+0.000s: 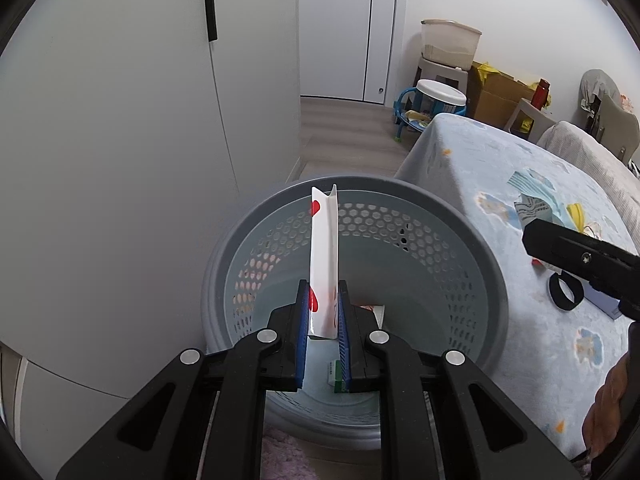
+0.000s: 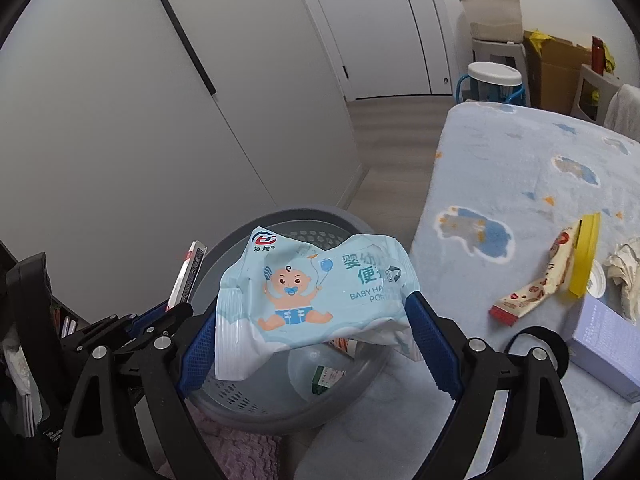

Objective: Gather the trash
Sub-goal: 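Carry the paper strip and wipes pack over the wastebasket with both tools, then open both tools to drop the strip and wipes pack into the wastebasket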

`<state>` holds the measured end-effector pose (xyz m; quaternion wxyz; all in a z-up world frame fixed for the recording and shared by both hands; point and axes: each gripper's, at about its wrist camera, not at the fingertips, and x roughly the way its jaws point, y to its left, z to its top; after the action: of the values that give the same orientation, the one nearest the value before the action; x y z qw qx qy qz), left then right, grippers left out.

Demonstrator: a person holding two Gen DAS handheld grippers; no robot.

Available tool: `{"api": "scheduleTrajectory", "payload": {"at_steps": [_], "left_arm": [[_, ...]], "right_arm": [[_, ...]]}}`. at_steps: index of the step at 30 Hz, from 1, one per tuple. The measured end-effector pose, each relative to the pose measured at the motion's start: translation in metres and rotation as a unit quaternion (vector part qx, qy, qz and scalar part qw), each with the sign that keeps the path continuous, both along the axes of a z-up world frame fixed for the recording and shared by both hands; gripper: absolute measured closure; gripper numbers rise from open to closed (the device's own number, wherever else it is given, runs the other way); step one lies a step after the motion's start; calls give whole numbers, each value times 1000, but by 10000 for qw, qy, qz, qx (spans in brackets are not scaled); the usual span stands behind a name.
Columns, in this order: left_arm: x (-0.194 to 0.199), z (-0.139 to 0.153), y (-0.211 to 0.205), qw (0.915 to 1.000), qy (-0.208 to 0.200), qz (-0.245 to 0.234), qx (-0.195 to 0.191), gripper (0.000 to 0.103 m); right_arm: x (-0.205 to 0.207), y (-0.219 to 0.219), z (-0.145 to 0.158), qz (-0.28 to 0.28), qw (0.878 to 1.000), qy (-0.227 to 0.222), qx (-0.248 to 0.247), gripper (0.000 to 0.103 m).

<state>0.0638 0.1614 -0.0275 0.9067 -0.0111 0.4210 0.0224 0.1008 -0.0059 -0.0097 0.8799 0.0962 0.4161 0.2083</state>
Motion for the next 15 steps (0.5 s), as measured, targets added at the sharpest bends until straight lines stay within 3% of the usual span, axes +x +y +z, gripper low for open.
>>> {"api": "scheduleTrajectory", "payload": {"at_steps": [15], "left_arm": [[17, -11, 10, 9999, 123, 21, -68, 90]], "right_arm": [[15, 17, -17, 222, 9997, 127, -44, 17]]}}
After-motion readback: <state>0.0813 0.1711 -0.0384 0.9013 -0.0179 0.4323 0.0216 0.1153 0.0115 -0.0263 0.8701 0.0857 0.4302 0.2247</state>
